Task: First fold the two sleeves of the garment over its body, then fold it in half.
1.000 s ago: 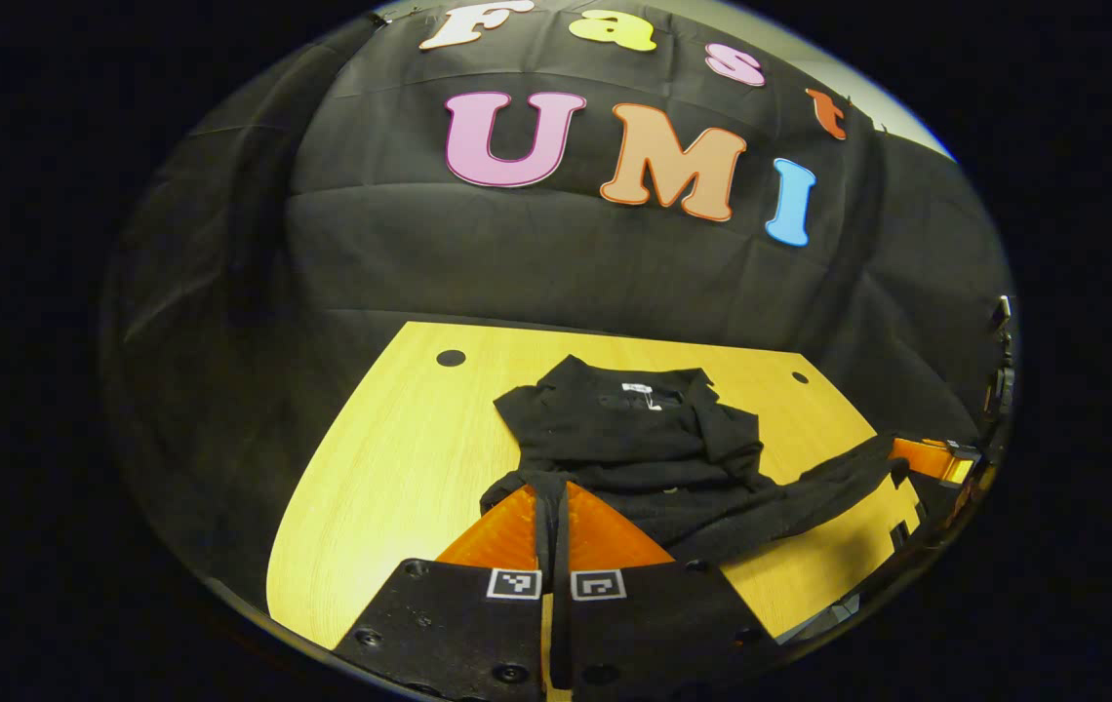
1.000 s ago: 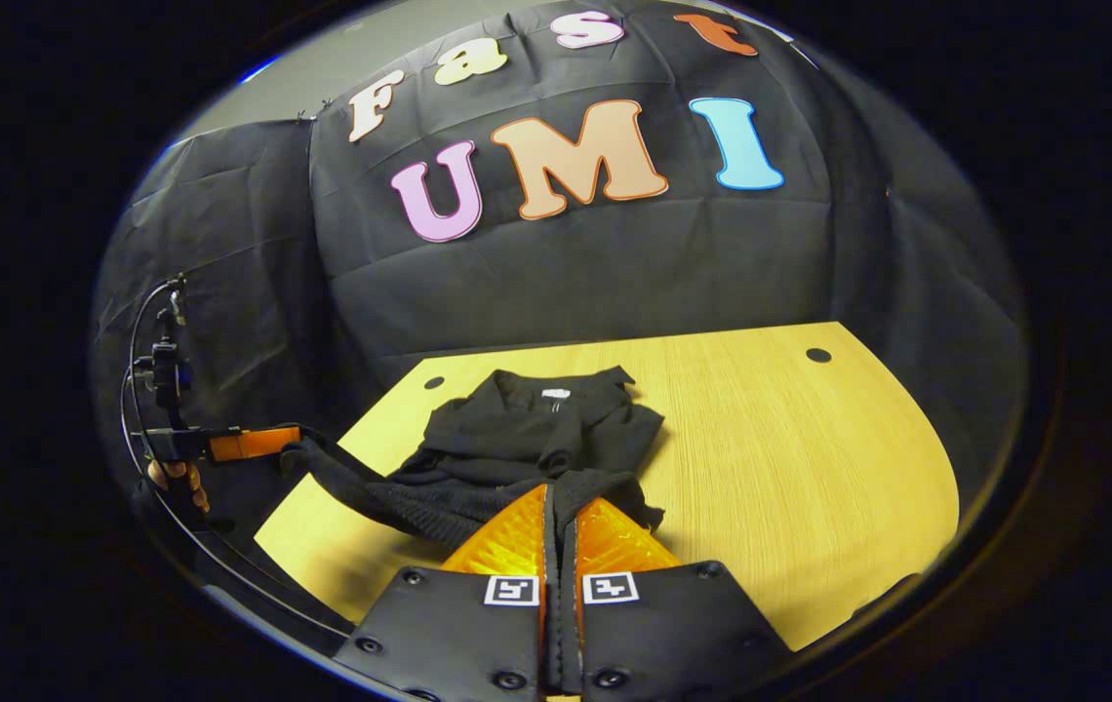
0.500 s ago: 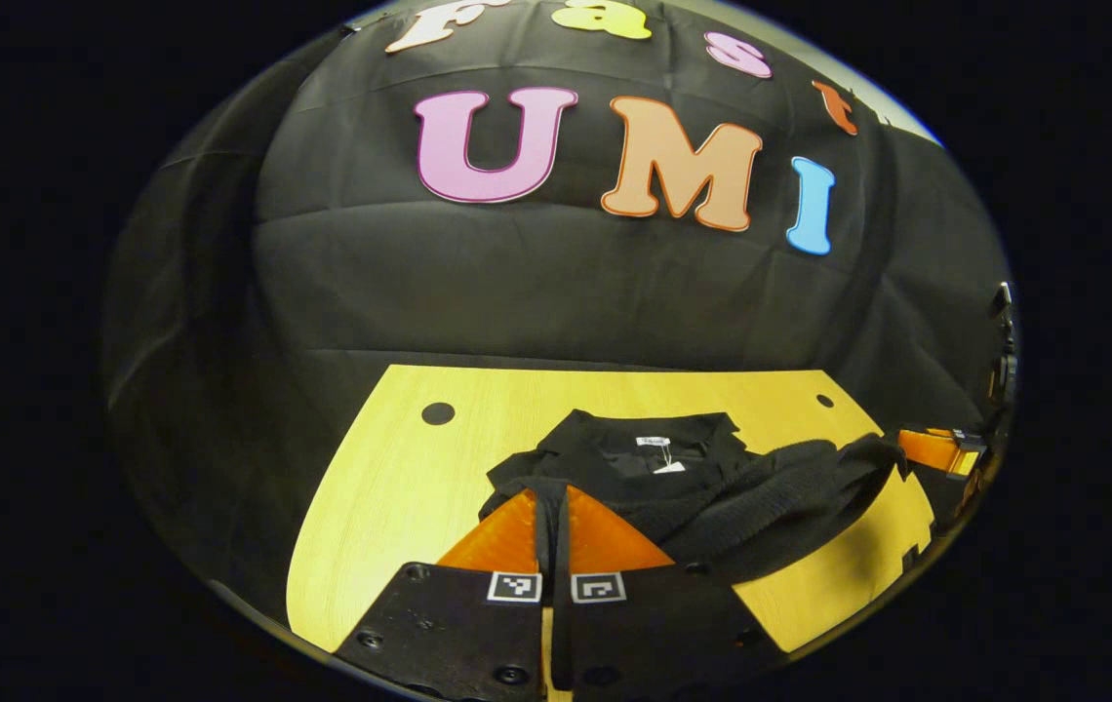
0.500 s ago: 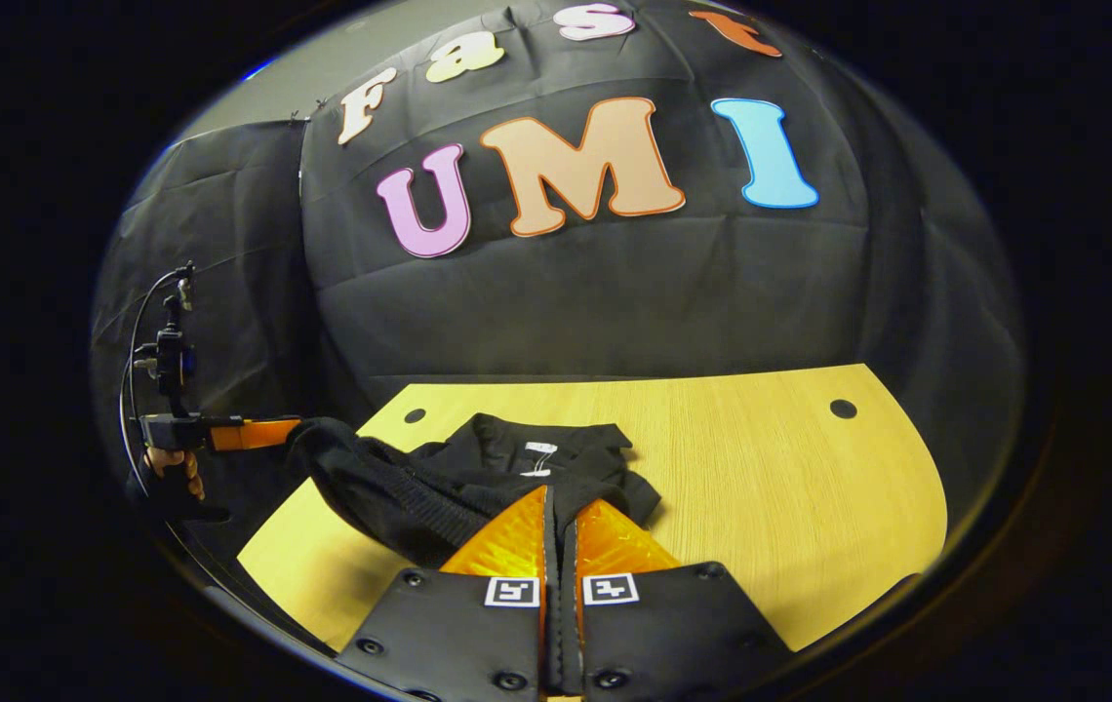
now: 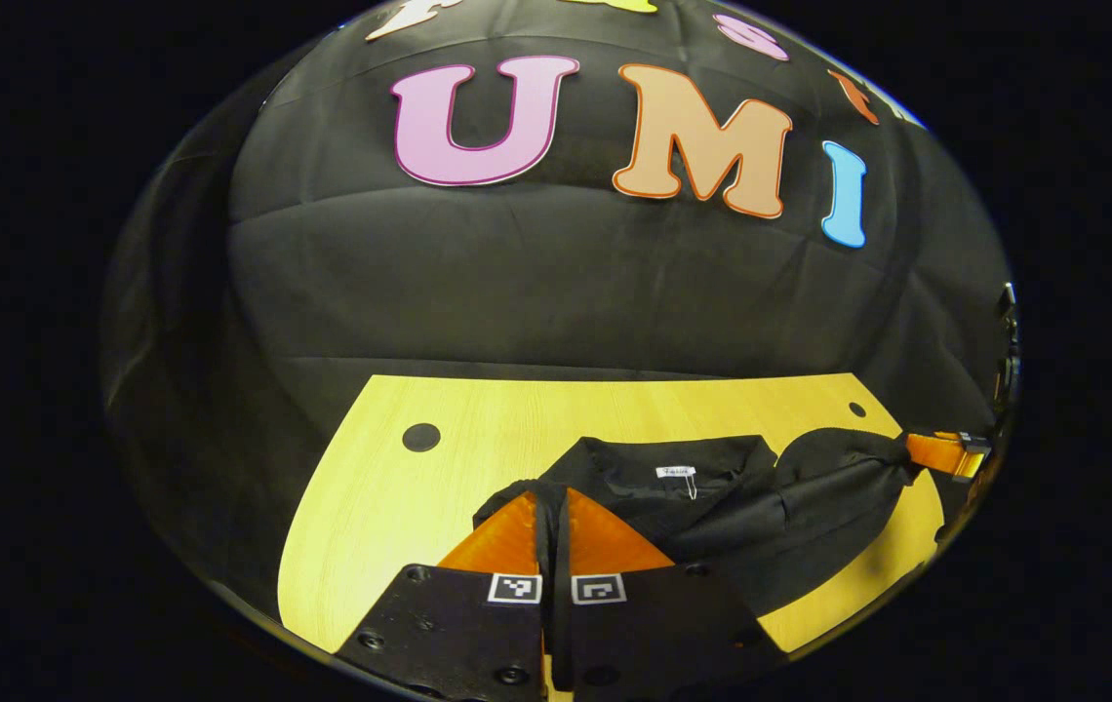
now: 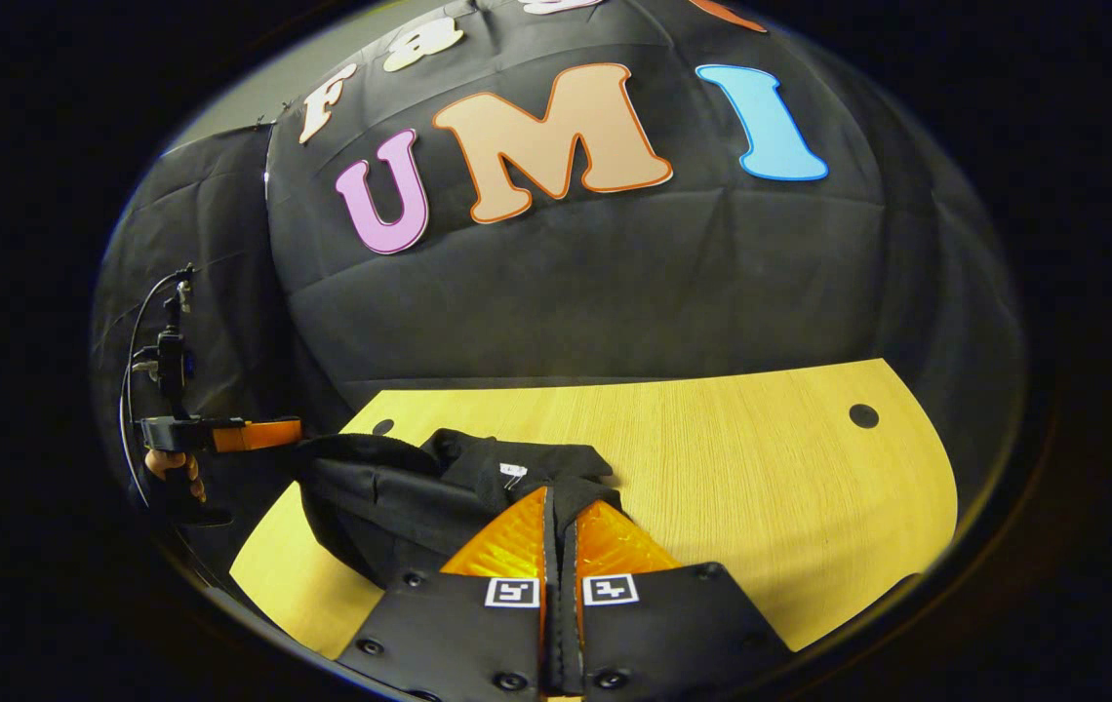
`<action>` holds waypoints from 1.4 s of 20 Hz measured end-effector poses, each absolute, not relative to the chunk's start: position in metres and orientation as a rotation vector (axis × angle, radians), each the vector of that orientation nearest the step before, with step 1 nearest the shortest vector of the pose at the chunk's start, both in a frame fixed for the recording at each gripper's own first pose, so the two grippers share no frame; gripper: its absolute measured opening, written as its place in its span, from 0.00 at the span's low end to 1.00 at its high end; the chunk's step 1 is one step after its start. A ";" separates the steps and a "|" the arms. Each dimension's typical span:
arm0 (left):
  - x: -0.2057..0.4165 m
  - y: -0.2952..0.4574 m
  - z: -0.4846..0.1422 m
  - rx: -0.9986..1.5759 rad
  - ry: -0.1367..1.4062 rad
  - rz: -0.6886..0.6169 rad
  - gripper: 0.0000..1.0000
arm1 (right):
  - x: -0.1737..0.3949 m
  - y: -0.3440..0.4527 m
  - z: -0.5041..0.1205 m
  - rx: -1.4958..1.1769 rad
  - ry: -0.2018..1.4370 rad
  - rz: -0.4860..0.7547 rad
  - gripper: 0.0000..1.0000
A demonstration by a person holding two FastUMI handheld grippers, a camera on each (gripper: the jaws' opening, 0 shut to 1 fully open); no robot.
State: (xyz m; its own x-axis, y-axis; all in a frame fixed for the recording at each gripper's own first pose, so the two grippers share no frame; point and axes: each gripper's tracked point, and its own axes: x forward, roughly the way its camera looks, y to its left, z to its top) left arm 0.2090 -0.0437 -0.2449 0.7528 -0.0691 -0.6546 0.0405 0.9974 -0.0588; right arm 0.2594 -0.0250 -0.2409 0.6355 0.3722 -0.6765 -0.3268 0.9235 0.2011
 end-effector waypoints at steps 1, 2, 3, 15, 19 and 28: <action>0.215 -0.042 -0.247 -0.032 0.708 -0.049 0.00 | 0.264 -0.025 -0.243 0.075 0.791 0.399 0.02; 0.222 -0.035 -0.247 -0.016 0.689 -0.016 0.00 | 0.267 -0.026 -0.244 0.097 0.806 0.391 0.02; 0.230 -0.031 -0.247 0.000 0.669 0.016 0.33 | 0.276 -0.027 -0.241 0.122 0.778 0.369 0.10; 0.253 -0.020 -0.182 0.020 0.400 0.091 0.94 | 0.299 -0.067 -0.202 0.052 0.570 0.241 0.98; 0.246 -0.018 -0.158 0.011 0.377 0.102 0.95 | 0.289 -0.058 -0.192 0.039 0.556 0.265 0.98; 0.148 -0.012 -0.088 0.038 0.250 0.080 0.96 | 0.185 -0.042 -0.128 0.006 0.433 0.254 0.98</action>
